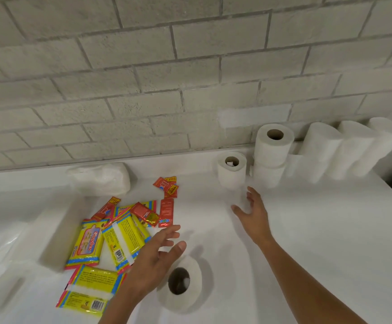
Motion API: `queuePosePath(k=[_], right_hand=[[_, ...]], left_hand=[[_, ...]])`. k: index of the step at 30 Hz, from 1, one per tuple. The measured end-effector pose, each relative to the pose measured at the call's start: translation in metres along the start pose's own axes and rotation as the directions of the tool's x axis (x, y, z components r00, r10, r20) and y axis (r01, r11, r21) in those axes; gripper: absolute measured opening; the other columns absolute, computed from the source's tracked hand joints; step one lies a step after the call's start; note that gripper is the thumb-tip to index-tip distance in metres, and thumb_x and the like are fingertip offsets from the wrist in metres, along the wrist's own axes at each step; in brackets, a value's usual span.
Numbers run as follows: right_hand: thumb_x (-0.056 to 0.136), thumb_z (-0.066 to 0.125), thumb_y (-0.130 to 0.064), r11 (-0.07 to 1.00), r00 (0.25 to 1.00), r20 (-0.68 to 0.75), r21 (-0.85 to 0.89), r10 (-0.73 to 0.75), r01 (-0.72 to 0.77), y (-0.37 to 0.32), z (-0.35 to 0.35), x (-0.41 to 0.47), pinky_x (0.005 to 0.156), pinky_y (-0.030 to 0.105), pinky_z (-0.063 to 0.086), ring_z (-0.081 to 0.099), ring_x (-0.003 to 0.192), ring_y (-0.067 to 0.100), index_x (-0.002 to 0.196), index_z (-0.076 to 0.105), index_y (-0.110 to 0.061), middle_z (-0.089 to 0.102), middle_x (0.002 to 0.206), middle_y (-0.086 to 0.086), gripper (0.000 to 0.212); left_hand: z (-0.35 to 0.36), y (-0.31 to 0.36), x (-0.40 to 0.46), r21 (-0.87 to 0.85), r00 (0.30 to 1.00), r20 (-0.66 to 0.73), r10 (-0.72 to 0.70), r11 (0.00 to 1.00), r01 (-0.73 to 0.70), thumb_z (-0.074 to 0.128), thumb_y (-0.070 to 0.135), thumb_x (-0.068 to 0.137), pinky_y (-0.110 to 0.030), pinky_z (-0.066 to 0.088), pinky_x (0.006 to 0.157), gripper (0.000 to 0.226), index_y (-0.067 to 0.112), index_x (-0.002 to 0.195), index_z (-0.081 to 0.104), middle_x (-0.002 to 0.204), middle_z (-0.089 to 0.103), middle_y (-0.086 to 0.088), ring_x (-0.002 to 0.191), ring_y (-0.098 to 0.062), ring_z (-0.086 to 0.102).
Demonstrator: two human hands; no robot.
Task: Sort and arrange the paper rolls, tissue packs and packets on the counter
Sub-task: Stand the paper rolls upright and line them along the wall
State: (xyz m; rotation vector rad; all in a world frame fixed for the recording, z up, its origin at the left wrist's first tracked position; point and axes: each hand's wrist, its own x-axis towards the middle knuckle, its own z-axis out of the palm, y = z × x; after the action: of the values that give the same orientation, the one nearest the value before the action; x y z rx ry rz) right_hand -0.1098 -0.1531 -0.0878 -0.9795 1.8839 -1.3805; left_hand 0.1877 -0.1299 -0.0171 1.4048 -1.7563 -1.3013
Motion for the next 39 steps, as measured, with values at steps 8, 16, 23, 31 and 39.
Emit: queuePosePath(k=[8,16,23,31,39], right_hand=[[0.087,0.073,-0.024,0.986,0.990,0.092,-0.117,-0.106,0.116,-0.002,-0.014,-0.051,0.101,0.022,0.037,0.048,0.126,0.006,0.141,0.046,-0.028,0.052,0.135,-0.007,0.060],[0.088,0.073,-0.028,0.986,0.945,0.318,-0.113,-0.080,0.122,-0.022,-0.027,-0.105,0.101,0.026,0.045,0.054,0.117,0.005,0.127,0.054,-0.036,0.058,0.126,-0.013,0.045],[0.072,0.084,-0.045,0.988,0.819,0.572,-0.097,-0.046,0.124,-0.050,-0.032,-0.134,0.102,0.023,0.044,0.049,0.125,-0.001,0.133,0.044,-0.052,0.049,0.136,-0.025,0.073],[0.066,0.091,-0.030,0.986,0.808,0.568,0.043,-0.158,0.163,-0.091,-0.030,-0.134,0.091,0.016,0.048,0.049,0.124,-0.005,0.139,0.034,-0.051,0.049,0.135,-0.029,0.095],[0.067,0.090,-0.018,0.982,0.895,0.406,0.115,-0.187,0.152,-0.100,-0.031,-0.114,0.084,0.020,0.053,0.059,0.113,-0.002,0.131,0.045,-0.042,0.061,0.122,-0.024,0.081]], left_hand=[[0.009,0.008,-0.049,0.128,0.999,0.015,0.046,0.991,-0.047,0.071,0.068,0.073,-0.020,0.038,0.099,0.065,0.051,0.132,0.050,0.129,0.049,0.038,0.124,0.010,0.045],[0.019,0.002,-0.075,0.430,0.986,0.094,0.135,0.888,-0.162,0.079,0.067,0.061,-0.026,0.043,0.104,0.095,0.070,0.133,0.017,0.143,0.027,0.036,0.130,0.004,0.038],[0.022,0.025,-0.056,0.376,0.980,0.029,0.198,0.906,-0.194,0.080,0.058,0.068,-0.021,0.042,0.097,0.097,0.060,0.143,0.019,0.138,0.033,0.028,0.121,0.004,0.041],[0.032,0.082,-0.027,0.331,0.947,0.072,0.312,0.888,-0.317,0.082,0.050,0.068,-0.024,0.042,0.096,0.102,0.058,0.146,0.017,0.140,0.036,0.023,0.125,-0.001,0.040],[0.037,0.102,-0.001,0.209,0.930,0.064,0.362,0.906,-0.367,0.082,0.055,0.069,-0.006,0.036,0.090,0.100,0.056,0.147,0.020,0.143,0.036,0.025,0.125,0.004,0.041]])
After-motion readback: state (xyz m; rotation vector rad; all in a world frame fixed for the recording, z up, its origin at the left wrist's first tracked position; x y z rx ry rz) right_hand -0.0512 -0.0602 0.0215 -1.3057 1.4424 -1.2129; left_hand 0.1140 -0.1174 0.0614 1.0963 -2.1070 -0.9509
